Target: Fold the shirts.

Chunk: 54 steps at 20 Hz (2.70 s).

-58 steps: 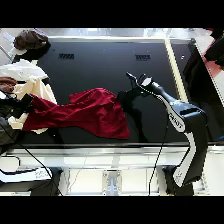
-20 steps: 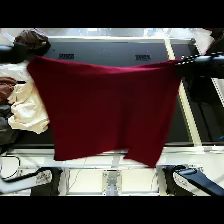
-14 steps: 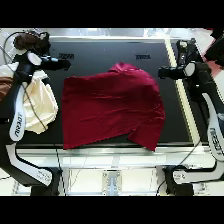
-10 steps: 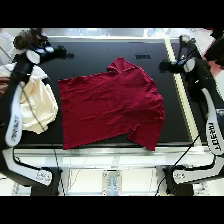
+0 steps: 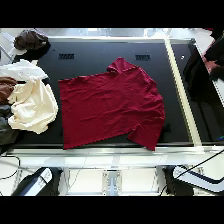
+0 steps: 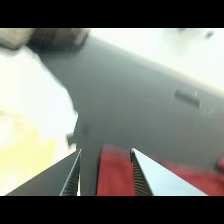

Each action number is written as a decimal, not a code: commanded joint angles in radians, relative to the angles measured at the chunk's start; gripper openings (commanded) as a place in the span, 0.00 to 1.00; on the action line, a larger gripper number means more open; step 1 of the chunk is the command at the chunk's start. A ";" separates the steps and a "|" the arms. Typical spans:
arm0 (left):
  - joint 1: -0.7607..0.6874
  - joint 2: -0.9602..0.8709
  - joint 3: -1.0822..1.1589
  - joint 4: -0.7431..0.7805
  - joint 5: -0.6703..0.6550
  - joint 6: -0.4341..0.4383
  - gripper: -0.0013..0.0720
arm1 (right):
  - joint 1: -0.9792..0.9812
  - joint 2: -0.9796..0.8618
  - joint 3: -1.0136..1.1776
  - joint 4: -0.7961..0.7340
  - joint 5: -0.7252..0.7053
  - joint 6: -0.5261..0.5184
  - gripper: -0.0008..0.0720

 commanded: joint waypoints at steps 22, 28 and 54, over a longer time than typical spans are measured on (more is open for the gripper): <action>-0.108 -0.102 -0.731 -0.001 -0.624 -0.108 0.48 | -0.081 -0.193 -0.291 0.361 0.172 -0.191 0.65; -0.109 -0.206 -0.731 -0.047 -0.544 -0.022 0.48 | -0.081 -0.193 -0.291 0.362 0.195 -0.191 0.65; -0.124 -0.137 -0.720 -0.196 -0.371 -0.011 0.03 | -0.081 -0.334 -0.350 0.465 0.127 -0.202 0.57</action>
